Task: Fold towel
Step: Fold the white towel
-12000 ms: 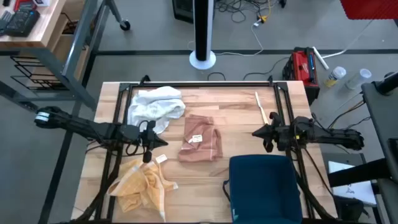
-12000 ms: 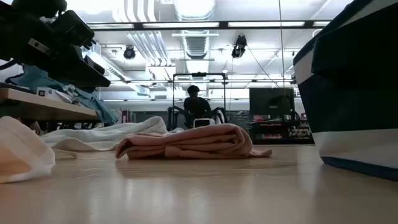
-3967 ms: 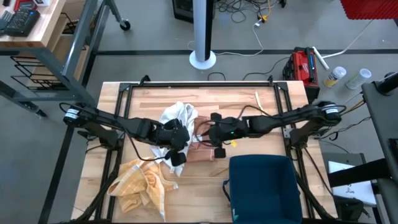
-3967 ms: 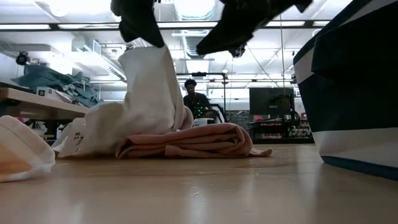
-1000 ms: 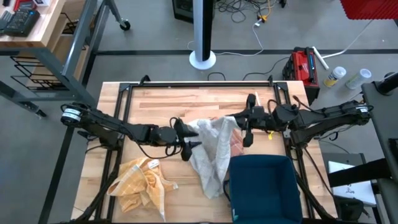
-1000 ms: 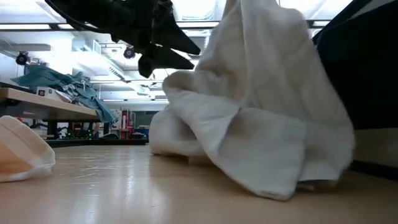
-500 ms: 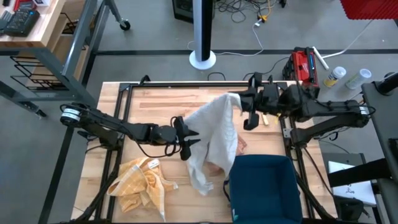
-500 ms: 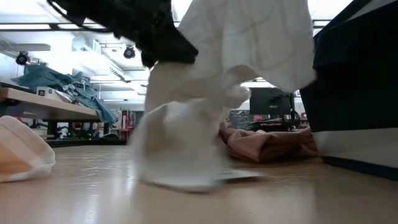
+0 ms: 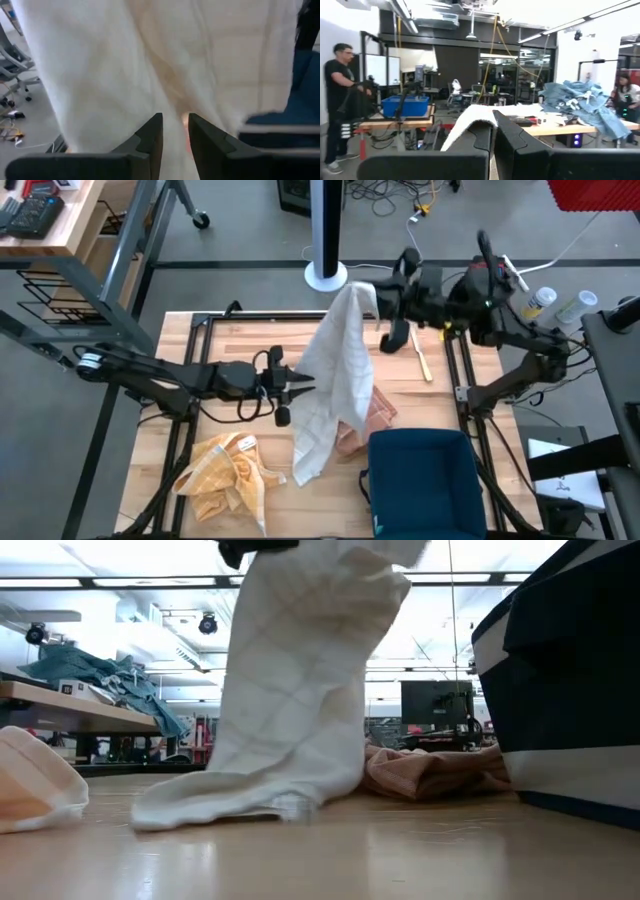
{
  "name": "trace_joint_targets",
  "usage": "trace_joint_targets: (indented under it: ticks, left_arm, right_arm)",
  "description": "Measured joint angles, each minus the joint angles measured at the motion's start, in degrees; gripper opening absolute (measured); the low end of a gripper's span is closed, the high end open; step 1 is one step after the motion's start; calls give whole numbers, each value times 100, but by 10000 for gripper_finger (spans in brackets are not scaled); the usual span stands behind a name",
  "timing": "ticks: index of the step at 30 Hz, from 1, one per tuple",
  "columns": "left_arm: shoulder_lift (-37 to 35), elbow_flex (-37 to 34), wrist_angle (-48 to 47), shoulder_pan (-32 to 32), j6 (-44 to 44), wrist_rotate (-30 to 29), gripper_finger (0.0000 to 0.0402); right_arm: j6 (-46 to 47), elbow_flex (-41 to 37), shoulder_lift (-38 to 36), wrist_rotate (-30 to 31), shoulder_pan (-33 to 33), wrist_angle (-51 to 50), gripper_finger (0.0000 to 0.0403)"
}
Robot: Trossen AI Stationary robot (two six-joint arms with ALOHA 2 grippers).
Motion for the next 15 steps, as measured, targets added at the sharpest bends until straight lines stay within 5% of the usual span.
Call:
trace_joint_targets:
  ticks: [7, 15]
  left_arm:
    - [280, -129, -193, -27, -144, 227, 93]
    - [997, -134, 448, -43, 212, 208, 194]
  right_arm:
    - [381, 1459, 725, 0, -485, -985, 0]
    - [529, 2355, 1303, -17, -734, -1411, 0]
